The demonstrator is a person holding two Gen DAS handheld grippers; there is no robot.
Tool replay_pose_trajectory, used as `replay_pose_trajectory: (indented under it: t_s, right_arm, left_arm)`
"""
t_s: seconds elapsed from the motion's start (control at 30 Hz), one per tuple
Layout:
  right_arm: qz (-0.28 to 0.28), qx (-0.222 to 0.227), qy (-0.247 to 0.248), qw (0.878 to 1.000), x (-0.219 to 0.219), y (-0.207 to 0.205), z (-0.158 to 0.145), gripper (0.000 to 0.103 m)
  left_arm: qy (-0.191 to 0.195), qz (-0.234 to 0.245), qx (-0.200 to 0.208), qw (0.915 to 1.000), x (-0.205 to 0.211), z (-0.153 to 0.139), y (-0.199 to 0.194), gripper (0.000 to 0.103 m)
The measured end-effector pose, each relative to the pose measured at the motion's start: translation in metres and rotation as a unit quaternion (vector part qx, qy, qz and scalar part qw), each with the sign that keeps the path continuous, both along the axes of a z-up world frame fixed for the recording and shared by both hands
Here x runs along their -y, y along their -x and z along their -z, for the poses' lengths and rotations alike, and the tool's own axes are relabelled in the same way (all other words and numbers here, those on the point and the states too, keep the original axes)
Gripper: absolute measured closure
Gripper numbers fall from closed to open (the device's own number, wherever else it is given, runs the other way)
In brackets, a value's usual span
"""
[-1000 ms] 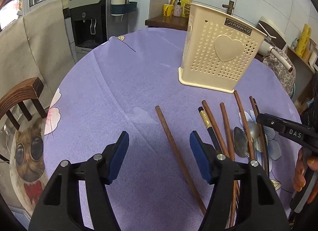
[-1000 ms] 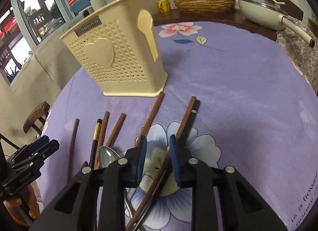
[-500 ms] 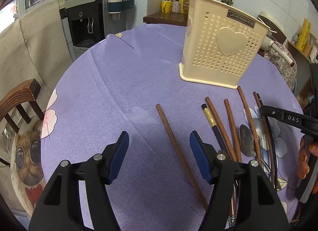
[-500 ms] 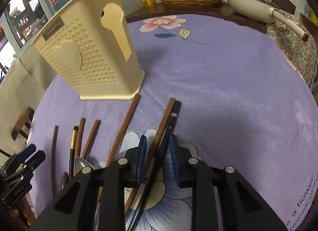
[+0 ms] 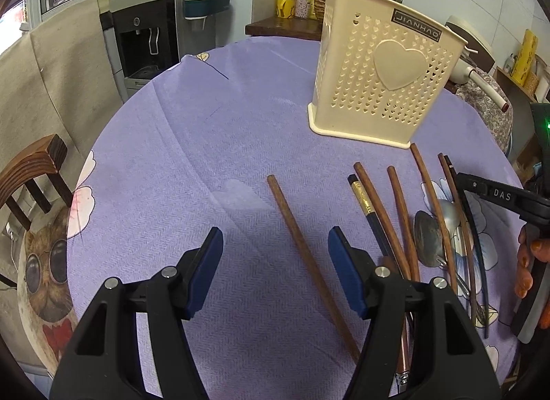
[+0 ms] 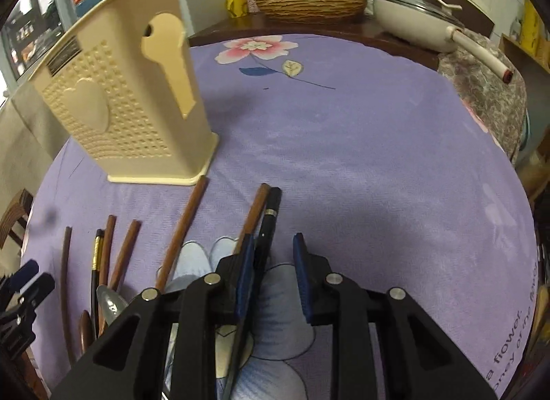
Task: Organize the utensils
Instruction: 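Grasp a dark chopstick with the right tool while the left tool grasps a wooden chopstick, then lift the chopsticks and lower them into the cream holder with both tools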
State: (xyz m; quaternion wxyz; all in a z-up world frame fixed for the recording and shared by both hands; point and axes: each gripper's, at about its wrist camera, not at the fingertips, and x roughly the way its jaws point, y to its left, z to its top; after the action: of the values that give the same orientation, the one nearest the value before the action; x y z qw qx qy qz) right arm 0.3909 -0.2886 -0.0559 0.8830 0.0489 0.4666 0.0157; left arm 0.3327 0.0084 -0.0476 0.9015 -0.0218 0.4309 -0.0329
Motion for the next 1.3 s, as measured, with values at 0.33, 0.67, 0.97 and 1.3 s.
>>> replay_pose_trajectory:
  t_s: [0.33, 0.67, 0.97, 1.3]
  right_arm:
    - [-0.024, 0.008, 0.036, 0.999, -0.014, -0.014, -0.002, 0.081]
    - [-0.028, 0.012, 0.039, 0.999, -0.016, -0.013, -0.001, 0.081]
    - [-0.026, 0.014, 0.028, 0.999, -0.014, -0.017, -0.001, 0.083]
    - [-0.014, 0.014, -0.017, 1.000, -0.002, -0.025, 0.001, 0.095]
  left_arm:
    - [-0.005, -0.015, -0.019, 0.9997, 0.004, 0.005, -0.016, 0.040]
    - [-0.040, -0.061, -0.041, 0.9965, 0.023, 0.014, -0.036, 0.073]
    - [-0.025, -0.082, -0.055, 0.9948, 0.031, 0.012, -0.047, 0.073]
    - [-0.027, -0.071, -0.057, 0.9954, 0.038, 0.013, -0.064, 0.095]
